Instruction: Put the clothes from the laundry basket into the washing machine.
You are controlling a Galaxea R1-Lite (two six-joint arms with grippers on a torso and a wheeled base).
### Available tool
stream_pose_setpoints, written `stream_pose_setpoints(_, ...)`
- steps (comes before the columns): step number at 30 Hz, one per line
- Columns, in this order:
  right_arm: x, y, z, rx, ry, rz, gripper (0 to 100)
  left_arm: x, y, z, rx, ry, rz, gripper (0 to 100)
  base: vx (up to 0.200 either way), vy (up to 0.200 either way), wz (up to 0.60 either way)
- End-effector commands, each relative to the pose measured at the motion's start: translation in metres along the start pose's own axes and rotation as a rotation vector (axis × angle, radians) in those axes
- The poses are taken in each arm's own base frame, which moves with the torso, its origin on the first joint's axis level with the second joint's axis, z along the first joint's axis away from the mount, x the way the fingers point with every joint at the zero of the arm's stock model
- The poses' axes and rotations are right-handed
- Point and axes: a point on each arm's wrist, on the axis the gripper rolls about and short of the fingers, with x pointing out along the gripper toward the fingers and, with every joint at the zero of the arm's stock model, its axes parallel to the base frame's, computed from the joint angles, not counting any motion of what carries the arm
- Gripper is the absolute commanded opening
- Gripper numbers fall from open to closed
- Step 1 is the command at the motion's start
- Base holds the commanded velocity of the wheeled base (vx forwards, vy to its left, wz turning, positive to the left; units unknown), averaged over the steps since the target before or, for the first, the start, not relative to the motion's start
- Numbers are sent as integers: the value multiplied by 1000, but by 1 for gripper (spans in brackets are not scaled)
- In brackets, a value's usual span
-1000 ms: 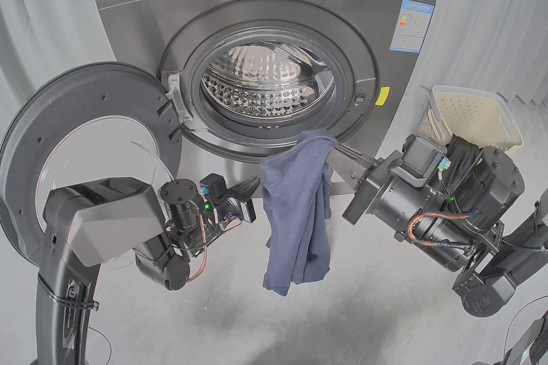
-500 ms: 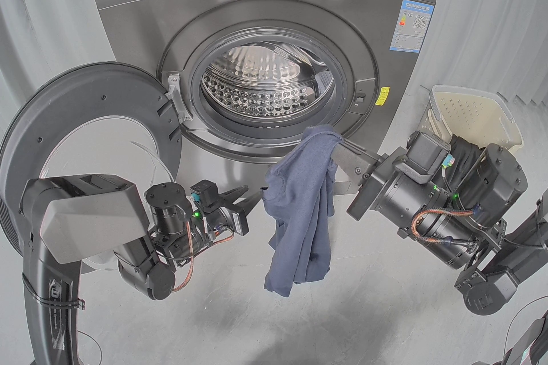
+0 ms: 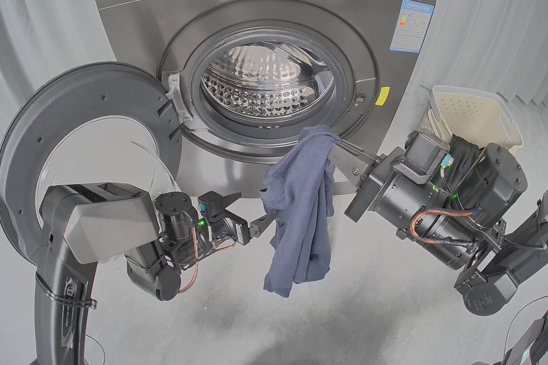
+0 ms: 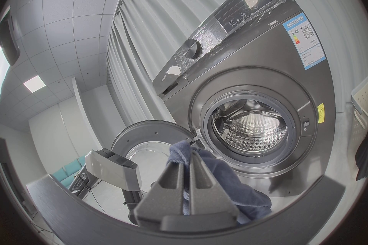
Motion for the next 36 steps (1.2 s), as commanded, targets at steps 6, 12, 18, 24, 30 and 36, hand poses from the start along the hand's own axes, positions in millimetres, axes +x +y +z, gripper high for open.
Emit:
stream_pose_setpoints(6, 2, 7, -2, 7, 6, 21, 0, 22, 7, -16, 6, -25, -14, 100, 0, 0, 0)
stream_pose_setpoints(12, 2, 8, -3, 9, 9, 26, 0, 35, 10, -19, 9, -58, -20, 100, 0, 0, 0)
stream_pose_setpoints(18, 2, 10, -5, 12, 13, 31, 0, 43, 10, -19, 16, -82, -27, 100, 0, 0, 0)
stream_pose_setpoints(24, 2, 11, -7, 13, 21, 32, 0, 50, 7, -12, 28, -119, -43, 100, 0, 0, 0)
stream_pose_setpoints(30, 1, 12, -8, 15, 24, 38, 0, 55, 1, -16, 28, -119, -58, 100, 0, 0, 0)
stream_pose_setpoints(36, 1, 12, -10, 15, 28, 37, 0, 55, 0, -18, 30, -117, -61, 0, 0, 0, 0)
